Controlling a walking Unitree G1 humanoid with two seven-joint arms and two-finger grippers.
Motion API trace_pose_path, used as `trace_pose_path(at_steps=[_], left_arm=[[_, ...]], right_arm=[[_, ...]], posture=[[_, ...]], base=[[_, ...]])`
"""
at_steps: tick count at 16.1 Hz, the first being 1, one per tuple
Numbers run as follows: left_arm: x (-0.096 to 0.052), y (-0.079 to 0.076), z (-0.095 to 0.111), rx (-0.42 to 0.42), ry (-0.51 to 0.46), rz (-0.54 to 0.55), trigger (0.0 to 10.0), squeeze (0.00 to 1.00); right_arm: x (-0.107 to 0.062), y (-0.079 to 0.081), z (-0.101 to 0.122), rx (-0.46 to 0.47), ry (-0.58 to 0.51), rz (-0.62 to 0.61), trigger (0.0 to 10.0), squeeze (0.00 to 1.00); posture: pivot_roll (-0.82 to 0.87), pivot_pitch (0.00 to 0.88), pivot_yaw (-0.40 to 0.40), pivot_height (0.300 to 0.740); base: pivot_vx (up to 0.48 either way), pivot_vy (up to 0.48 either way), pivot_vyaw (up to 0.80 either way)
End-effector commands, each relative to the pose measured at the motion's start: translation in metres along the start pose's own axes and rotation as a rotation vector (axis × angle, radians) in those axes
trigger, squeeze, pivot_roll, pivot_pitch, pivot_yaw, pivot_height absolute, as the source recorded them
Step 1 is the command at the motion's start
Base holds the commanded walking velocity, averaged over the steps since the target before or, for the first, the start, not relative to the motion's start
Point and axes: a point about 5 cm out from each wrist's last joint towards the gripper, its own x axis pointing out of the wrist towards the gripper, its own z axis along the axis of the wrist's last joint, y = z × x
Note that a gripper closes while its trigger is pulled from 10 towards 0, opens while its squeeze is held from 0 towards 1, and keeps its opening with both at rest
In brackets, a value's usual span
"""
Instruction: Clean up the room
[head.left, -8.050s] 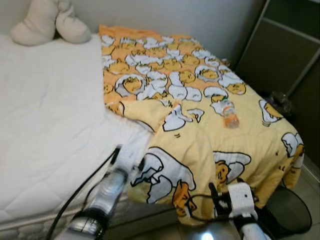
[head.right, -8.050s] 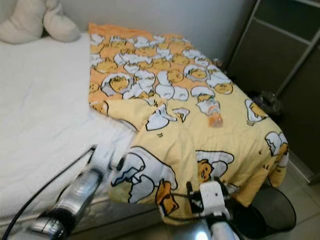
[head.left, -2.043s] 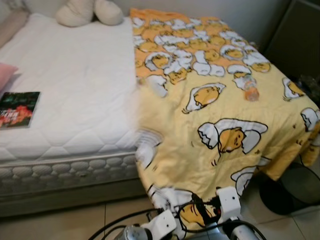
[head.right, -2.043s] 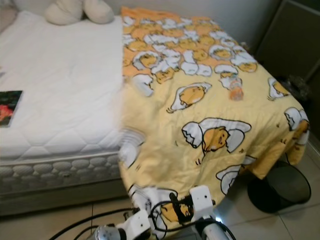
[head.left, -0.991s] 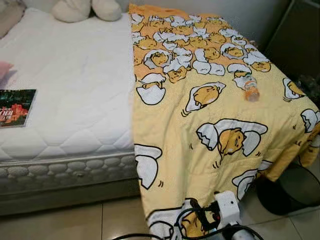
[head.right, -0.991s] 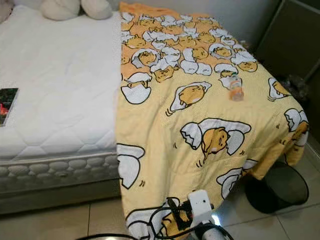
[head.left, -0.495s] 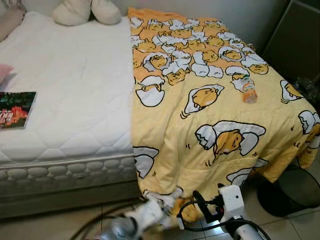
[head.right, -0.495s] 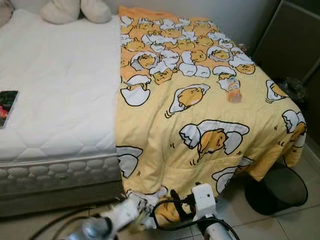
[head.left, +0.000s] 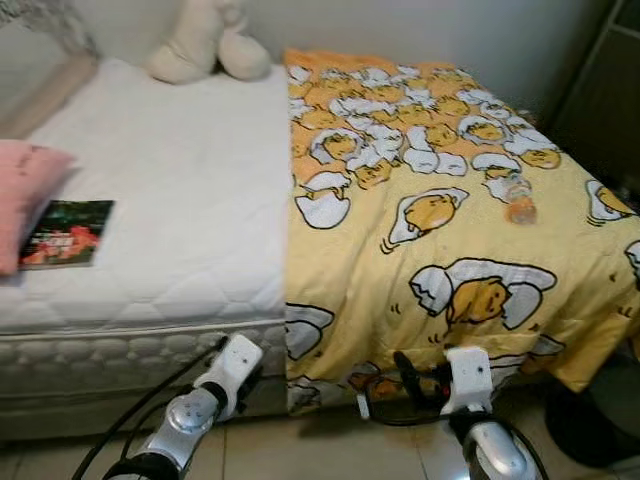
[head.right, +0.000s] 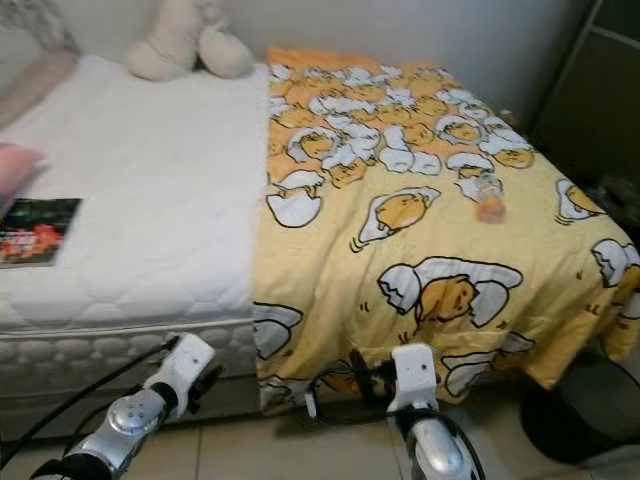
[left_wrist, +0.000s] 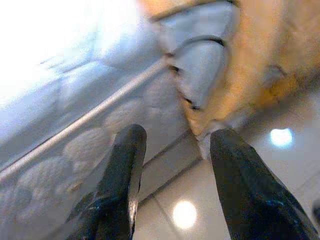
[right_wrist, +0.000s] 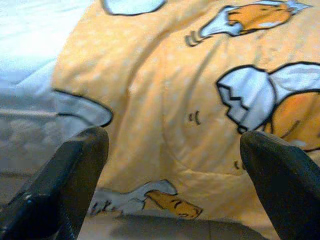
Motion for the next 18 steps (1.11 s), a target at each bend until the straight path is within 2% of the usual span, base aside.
trace_pose_path(at_steps=[1, 2, 3, 5, 6, 7, 8, 10, 13, 14, 18], left_arm=[[0.005, 0.020, 0.030, -0.114, -0.145, 0.166, 10.0, 1.00], [0.006, 0.028, 0.040, -0.141, -0.189, 0.236, 10.0, 0.00], [0.007, 0.041, 0.059, -0.195, -0.263, 0.330, 10.0, 0.00], [0.008, 0.049, 0.077, -0.211, -0.318, 0.359, 10.0, 0.00], [0.009, 0.060, 0.103, -0.269, -0.405, 0.378, 10.0, 1.00], [0.010, 0.060, 0.113, -0.272, -0.438, 0.370, 10.0, 1.00], [0.011, 0.055, 0.121, -0.254, -0.465, 0.344, 10.0, 1.00], [0.013, 0.049, 0.125, -0.236, -0.477, 0.324, 10.0, 1.00], [0.019, 0.030, 0.127, -0.281, -0.463, 0.310, 10.0, 1.00], [0.021, 0.023, 0.128, -0.288, -0.458, 0.294, 10.0, 1.00], [0.023, 0.015, 0.125, -0.273, -0.442, 0.251, 10.0, 1.00]], right_arm=[[0.007, -0.014, 0.020, 0.029, -0.098, -0.108, 10.0, 0.00], [0.009, -0.017, 0.028, 0.024, -0.136, -0.138, 10.0, 0.00], [0.013, -0.023, 0.042, -0.007, -0.195, -0.183, 10.0, 0.00], [0.017, -0.027, 0.049, -0.004, -0.214, -0.209, 10.0, 0.00], [0.027, -0.023, 0.047, -0.075, -0.164, -0.201, 10.0, 0.00], [0.030, -0.022, 0.046, -0.075, -0.155, -0.202, 10.0, 0.00], [0.033, -0.020, 0.046, -0.078, -0.150, -0.189, 10.0, 1.00], [0.035, -0.017, 0.047, -0.068, -0.157, -0.175, 10.0, 1.00], [0.041, -0.012, 0.049, -0.066, -0.157, -0.174, 10.0, 1.00], [0.045, -0.007, 0.049, -0.089, -0.147, -0.138, 10.0, 0.00], [0.042, -0.010, 0.048, -0.107, -0.152, -0.135, 10.0, 0.00]], posture=[[0.09, 0.000, 0.008, 0.740], [0.09, 0.000, 0.008, 0.740], [0.09, 0.000, 0.005, 0.740], [0.08, 0.000, 0.005, 0.740], [0.08, 0.000, 0.004, 0.740], [0.08, 0.000, 0.001, 0.740], [0.09, 0.000, -0.005, 0.740], [0.09, 0.000, -0.008, 0.740], [0.10, 0.000, -0.020, 0.740], [0.10, 0.000, -0.022, 0.740], [0.09, 0.000, -0.021, 0.740]], base=[[0.000, 0.000, 0.00], [0.000, 0.000, 0.00], [0.000, 0.000, 0.00], [0.000, 0.000, 0.00], [0.000, -0.480, 0.00], [0.000, -0.480, 0.00], [0.000, -0.472, 0.00], [0.000, -0.469, 0.00], [0.000, -0.451, 0.00], [0.000, -0.450, 0.00], [0.000, -0.450, 0.46]])
